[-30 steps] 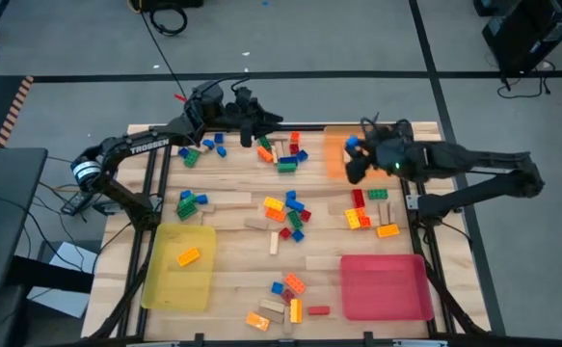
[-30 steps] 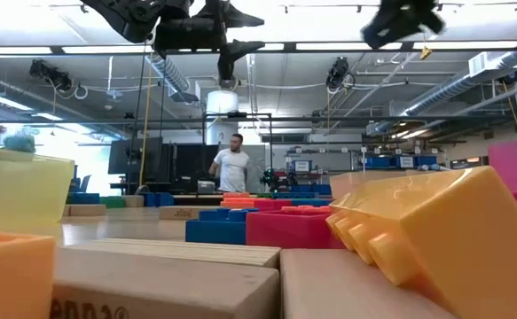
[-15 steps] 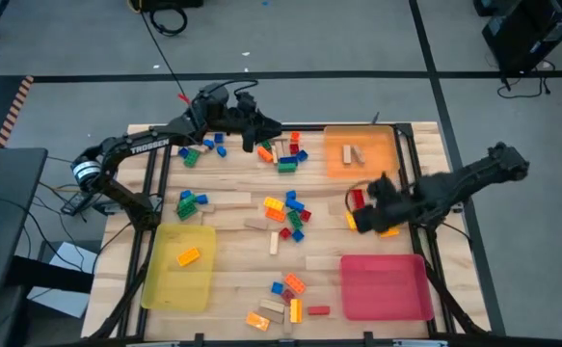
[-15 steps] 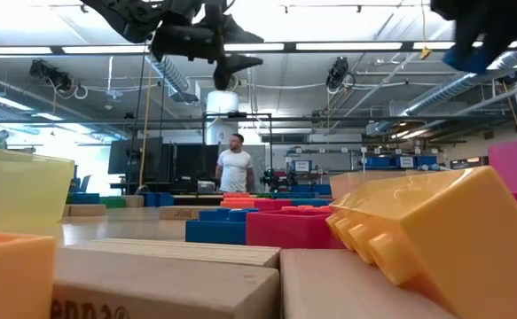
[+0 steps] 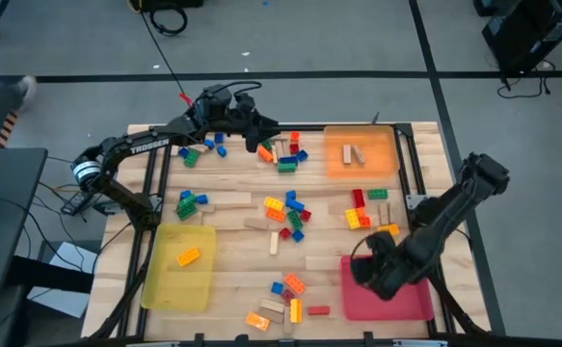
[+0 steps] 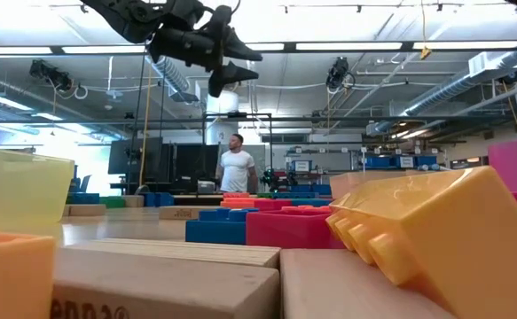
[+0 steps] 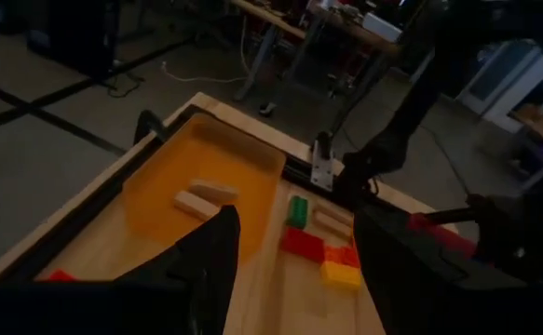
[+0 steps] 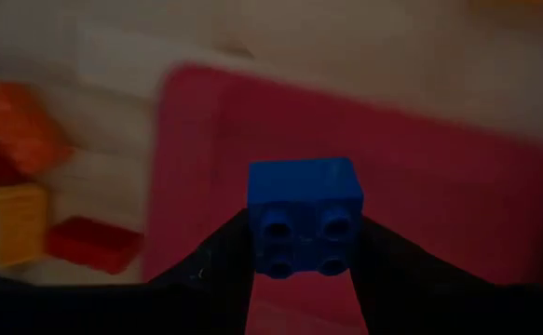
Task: Sort blocks by size
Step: Put the small blue game piece into the red bin
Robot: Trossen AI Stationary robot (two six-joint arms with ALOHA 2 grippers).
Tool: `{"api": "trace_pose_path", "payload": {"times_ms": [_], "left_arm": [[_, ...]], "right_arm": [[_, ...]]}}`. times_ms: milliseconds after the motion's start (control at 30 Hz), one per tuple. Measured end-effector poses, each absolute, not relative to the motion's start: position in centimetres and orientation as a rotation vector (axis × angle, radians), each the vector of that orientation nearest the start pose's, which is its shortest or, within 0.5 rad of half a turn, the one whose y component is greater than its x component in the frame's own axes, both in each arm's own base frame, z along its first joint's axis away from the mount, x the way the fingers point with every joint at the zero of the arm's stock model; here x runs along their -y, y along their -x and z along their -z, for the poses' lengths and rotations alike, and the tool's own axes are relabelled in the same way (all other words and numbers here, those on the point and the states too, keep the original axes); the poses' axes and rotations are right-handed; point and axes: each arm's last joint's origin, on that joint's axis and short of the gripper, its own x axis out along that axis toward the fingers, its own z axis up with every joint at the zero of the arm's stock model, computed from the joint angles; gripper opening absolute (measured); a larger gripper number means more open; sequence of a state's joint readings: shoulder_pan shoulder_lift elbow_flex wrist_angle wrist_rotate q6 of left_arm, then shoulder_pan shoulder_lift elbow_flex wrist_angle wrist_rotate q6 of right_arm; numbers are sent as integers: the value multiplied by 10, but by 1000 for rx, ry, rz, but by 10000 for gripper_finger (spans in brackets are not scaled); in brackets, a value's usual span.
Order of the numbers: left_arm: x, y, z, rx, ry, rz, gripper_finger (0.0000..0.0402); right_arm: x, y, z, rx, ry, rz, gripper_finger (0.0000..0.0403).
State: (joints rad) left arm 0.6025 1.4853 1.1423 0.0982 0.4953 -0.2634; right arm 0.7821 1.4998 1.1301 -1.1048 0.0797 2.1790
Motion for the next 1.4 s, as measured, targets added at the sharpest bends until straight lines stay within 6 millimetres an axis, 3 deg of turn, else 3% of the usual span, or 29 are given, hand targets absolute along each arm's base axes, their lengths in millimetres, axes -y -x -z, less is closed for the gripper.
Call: {"api": "trace_pose_path", "payload": {"times_ms": [233, 433, 667, 1000, 1400], "left_arm": [[-171, -285, -317, -262, 290, -102, 218], [-165, -277, -316, -339, 254, -98, 218], [-146, -265, -321, -441, 174, -151, 218], [-117, -252, -328, -537, 188, -154, 218], [-66, -216, -317, -454, 257, -273, 218]], "right_arm": [[-208, -196, -207, -1242, -1161, 1045, 160], [-216, -203, -191, -1245, -1165, 1044, 160], [-211, -199, -174, -1265, -1184, 1035, 160], [-203, -190, -145, -1308, -1214, 1013, 160], [-203, -190, -150, -1355, -1160, 827, 208]]}}
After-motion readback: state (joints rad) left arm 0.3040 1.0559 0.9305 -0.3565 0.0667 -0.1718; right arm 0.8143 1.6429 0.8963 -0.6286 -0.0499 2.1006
